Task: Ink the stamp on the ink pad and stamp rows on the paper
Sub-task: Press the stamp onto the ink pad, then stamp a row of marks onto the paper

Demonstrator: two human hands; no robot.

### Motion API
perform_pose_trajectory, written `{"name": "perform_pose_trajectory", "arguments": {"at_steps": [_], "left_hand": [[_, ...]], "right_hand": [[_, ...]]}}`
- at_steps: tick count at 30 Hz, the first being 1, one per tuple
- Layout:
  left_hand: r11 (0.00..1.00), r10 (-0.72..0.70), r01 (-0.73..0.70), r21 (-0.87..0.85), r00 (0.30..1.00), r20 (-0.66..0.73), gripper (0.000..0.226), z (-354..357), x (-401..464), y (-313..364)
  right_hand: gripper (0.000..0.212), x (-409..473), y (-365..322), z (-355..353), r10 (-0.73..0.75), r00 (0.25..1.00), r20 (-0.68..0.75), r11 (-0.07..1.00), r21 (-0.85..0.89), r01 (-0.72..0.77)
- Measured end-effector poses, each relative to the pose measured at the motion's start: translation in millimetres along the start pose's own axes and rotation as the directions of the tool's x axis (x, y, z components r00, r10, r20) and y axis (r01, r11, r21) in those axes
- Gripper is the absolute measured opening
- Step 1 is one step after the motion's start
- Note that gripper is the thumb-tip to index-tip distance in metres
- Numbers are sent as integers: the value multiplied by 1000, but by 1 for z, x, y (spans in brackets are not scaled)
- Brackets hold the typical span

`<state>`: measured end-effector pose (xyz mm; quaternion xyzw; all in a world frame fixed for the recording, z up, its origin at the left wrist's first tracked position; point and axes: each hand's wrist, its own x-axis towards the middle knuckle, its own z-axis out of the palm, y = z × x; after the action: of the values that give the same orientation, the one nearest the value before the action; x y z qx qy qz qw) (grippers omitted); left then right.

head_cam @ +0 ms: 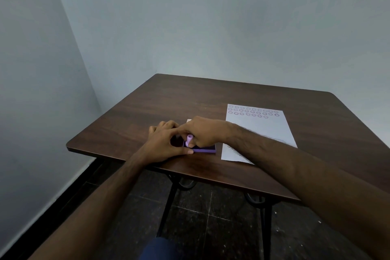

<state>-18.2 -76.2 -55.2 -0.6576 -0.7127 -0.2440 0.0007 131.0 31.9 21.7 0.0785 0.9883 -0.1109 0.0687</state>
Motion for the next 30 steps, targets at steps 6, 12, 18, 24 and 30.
{"name": "perform_pose_trajectory", "arguments": {"at_steps": [6, 12, 18, 24, 30], "left_hand": [[995, -13, 11, 101, 1000, 25, 71, -1, 0, 2], [981, -32, 32, 193, 999, -5, 73, 1, 0, 4], [967, -34, 37, 252, 999, -19, 73, -1, -2, 13], [974, 56, -34, 224, 994, -93, 48, 6, 8, 44], [955, 264, -258, 143, 964, -26, 31, 39, 38, 98]], "right_hand": [[22, -43, 38, -10, 259, 863, -433, 789, 611, 70], [25, -104, 95, 8, 643, 679, -355, 243, 935, 258], [21, -127, 118, 46, 815, 423, -395, 517, 826, -224], [11, -139, 117, 58, 729, 523, -442, 643, 704, -301], [18, -186, 123, 67, 640, 637, -431, 668, 722, -182]]}}
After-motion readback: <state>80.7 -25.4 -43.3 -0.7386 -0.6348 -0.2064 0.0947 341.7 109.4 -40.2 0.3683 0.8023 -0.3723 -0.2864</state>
